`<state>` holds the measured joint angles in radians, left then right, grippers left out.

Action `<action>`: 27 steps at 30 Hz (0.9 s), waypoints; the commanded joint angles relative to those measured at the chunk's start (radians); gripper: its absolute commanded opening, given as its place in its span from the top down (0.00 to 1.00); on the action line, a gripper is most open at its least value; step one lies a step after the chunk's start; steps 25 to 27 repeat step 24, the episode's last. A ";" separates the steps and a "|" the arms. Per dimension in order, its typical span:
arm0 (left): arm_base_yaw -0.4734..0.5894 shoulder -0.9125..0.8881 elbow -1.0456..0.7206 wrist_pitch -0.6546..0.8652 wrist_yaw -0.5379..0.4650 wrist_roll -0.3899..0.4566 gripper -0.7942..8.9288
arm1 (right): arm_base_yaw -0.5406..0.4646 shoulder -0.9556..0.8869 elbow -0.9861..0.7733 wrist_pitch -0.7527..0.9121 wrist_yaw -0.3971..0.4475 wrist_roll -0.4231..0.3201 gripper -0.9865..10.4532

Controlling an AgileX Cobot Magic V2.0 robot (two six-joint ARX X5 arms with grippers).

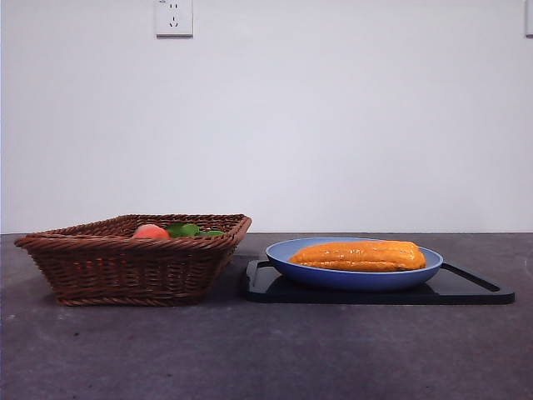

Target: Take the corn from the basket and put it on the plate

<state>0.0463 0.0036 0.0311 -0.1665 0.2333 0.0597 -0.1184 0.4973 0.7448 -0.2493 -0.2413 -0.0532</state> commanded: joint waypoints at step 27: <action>0.001 0.000 -0.028 0.005 -0.002 -0.008 0.91 | 0.084 -0.472 -0.725 0.301 0.011 -0.034 0.91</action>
